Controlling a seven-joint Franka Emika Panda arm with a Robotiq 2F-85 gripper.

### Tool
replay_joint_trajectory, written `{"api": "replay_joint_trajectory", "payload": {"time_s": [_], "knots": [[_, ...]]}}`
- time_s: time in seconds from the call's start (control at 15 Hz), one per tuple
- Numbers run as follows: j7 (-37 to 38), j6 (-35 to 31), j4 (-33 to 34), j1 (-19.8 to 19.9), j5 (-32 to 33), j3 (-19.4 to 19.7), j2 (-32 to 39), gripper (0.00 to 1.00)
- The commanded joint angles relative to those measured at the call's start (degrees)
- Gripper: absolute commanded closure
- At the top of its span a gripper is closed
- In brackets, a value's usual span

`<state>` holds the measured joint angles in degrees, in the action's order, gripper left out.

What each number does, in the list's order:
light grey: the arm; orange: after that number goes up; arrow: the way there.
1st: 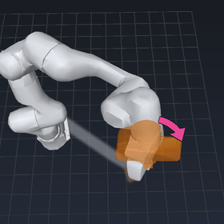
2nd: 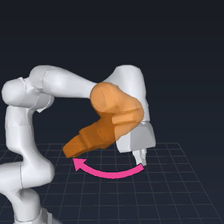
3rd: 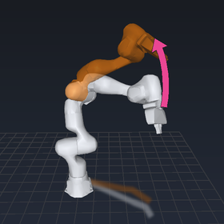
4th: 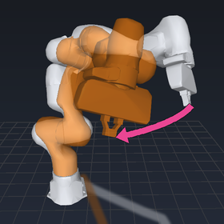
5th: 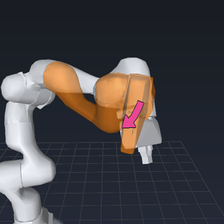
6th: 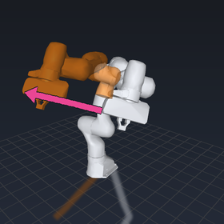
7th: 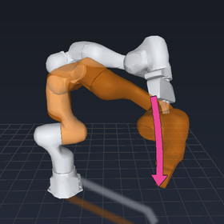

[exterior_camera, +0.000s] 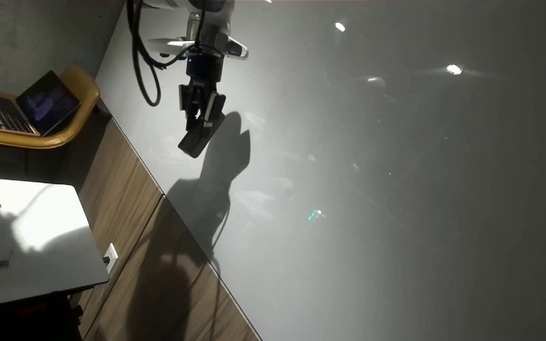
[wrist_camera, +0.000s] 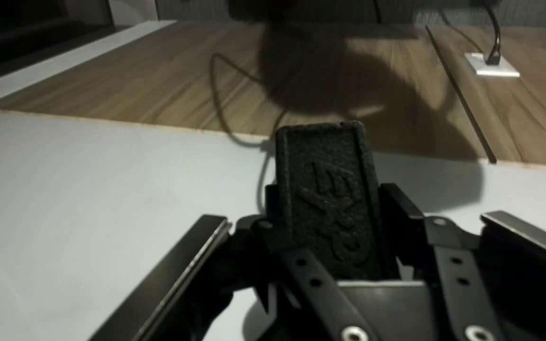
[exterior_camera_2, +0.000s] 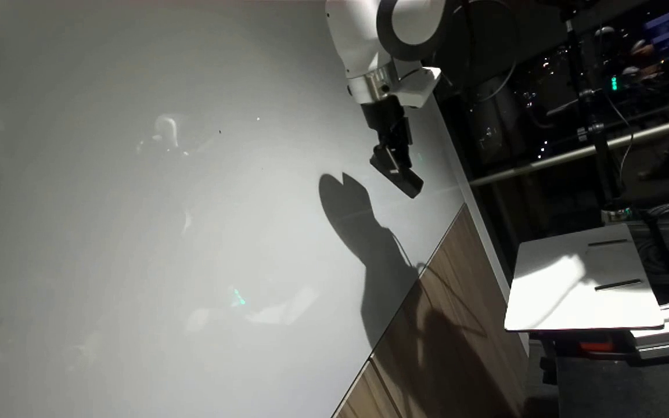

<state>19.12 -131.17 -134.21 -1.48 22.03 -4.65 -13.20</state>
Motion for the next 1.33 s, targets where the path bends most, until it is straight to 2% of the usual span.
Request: {"api": "replay_joint_trajectory", "payload": {"time_s": [0.0, 0.27, 0.6, 0.93, 1.27], "knots": [[-3.0, 1.4, -8.6, 2.2, 1.7, 0.6, -4.4, 0.72], [-4.5, 5.7, -15.3, 3.4, 2.2, 0.2, -4.9, 0.72], [-5.3, 8.7, -19.2, 1.4, -1.0, -0.8, -1.0, 0.72], [-4.7, 11.4, -15.0, -0.8, -5.7, -1.7, 6.0, 0.72], [-1.5, 14.7, -10.0, -1.8, -7.6, -1.6, 12.0, 0.72]]}}
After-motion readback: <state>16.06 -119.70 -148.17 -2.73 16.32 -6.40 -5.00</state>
